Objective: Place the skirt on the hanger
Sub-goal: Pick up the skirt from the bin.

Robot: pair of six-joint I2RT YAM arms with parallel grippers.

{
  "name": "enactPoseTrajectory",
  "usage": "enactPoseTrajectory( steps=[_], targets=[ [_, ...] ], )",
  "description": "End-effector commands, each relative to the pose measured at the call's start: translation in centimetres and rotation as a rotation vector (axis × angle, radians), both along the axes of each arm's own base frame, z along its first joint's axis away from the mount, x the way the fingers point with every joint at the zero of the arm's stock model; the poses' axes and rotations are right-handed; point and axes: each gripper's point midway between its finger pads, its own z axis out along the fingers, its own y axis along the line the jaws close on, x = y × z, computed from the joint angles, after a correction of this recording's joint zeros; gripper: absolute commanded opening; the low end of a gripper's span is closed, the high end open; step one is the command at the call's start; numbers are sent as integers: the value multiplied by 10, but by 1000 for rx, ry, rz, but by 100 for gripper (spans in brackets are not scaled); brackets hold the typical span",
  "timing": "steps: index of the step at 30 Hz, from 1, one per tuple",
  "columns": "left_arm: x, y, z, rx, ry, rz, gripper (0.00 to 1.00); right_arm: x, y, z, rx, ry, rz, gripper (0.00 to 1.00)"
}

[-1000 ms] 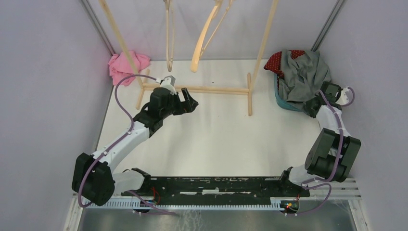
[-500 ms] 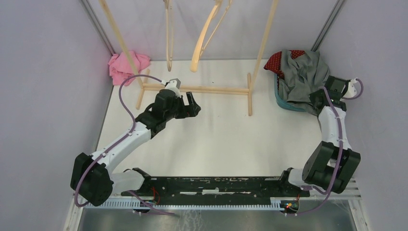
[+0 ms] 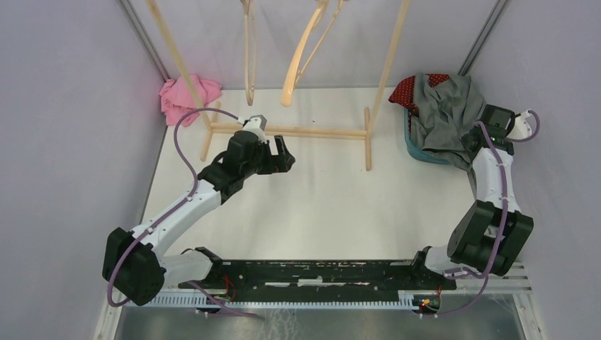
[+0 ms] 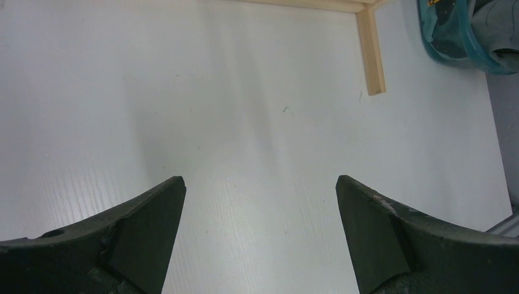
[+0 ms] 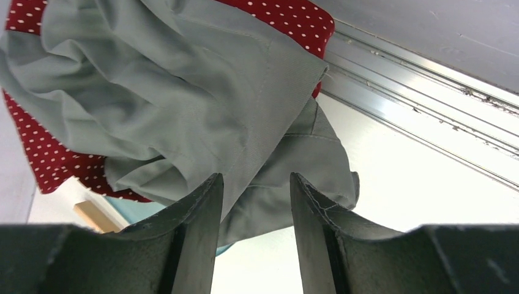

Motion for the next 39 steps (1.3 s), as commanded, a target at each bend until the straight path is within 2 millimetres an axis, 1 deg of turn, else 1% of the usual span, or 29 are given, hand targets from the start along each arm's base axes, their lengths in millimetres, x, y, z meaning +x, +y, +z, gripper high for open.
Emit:
enactPoseTrajectory(
  steps=[1,4,9,13,18,21,25,28,31,34,39],
  targets=[
    [10,-3,25,23,-76,-29,100,1,-9,-13,-12,37,-48,49],
    [11,-3,25,24,-79,-26,100,3,-13,-17,-15,45,-65,48],
    [15,-5,19,35,-65,-25,100,6,-21,-21,-25,63,-95,45],
    [17,4,21,62,-79,12,100,17,-24,-29,-6,68,-97,44],
    [17,4,22,60,-87,11,100,29,-29,-31,-1,79,-101,42],
    [18,3,18,71,-76,5,100,35,-32,-24,-13,64,-100,41],
    [18,4,19,73,-79,5,100,42,-35,-7,-31,34,-97,41],
    [16,5,20,75,-80,5,100,49,-36,-1,-30,25,-92,41],
    [16,6,23,76,-84,8,100,54,-35,-3,-24,32,-81,40],
    [15,7,25,76,-87,9,100,57,-35,-5,-21,35,-73,34],
    [14,7,24,73,-82,7,100,53,-29,-13,-22,50,-67,34]
  ],
)
